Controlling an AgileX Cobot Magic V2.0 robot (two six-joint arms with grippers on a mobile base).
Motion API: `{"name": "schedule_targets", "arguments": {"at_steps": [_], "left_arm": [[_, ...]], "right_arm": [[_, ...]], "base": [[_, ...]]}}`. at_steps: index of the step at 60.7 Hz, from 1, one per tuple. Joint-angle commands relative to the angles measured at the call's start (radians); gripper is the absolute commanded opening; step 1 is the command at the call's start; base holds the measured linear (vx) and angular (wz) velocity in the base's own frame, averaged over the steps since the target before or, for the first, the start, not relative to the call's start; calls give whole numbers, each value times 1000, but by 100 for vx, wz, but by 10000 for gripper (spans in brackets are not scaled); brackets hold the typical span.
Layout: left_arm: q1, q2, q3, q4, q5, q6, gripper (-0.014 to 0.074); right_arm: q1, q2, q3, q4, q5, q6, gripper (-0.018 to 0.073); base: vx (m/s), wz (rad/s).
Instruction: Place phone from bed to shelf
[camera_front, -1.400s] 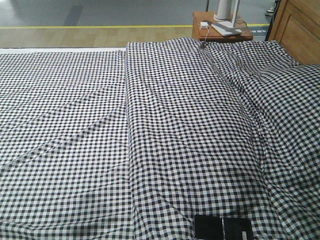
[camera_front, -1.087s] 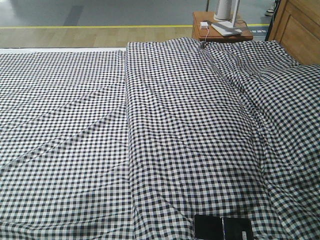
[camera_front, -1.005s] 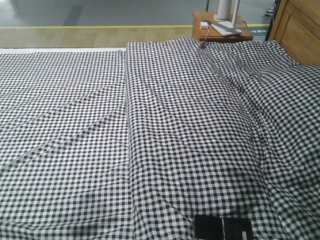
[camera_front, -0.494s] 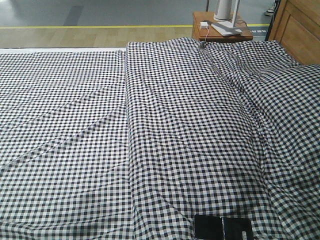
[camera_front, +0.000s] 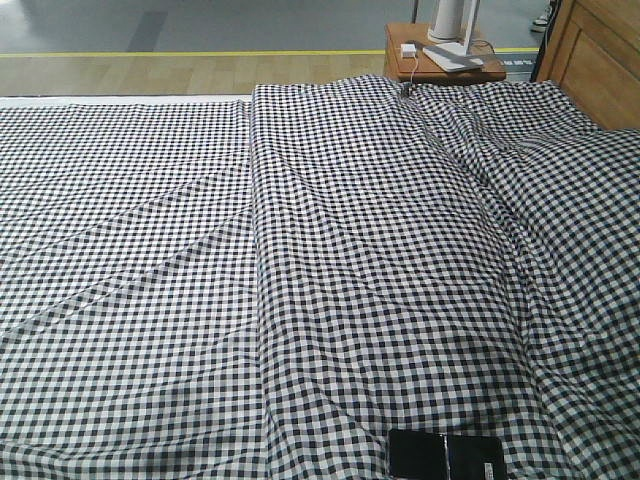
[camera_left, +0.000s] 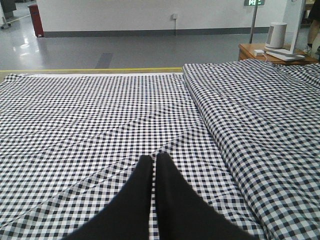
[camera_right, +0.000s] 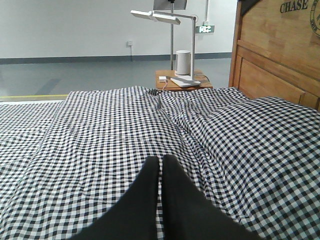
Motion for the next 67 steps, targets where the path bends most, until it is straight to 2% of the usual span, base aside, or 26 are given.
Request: {"name": "schedule_targets", "arguments": {"at_steps": [1,16,35,50,67], "left_arm": [[-4,-6,3,-9,-74,-4,1],[-4,-6,3,-9,-74,-4,1],[-4,-6,3,-9,-74,-4,1],[-4,-6,3,-9,-74,-4,1],[-4,-6,3,-9,-74,-4,1]], "right_arm": [[-6,-5,7,-12,-79,-11,-4],[-6,-5,7,-12,-141,0,-4],[-6,-5,-3,-12,-457,-37,-4],[-6,31,-192,-12,-434,-38,-4],[-6,256,-511,-12,-319,-38,-4]], "base": [[0,0],[0,0],[0,0],[0,0],[0,0]]}}
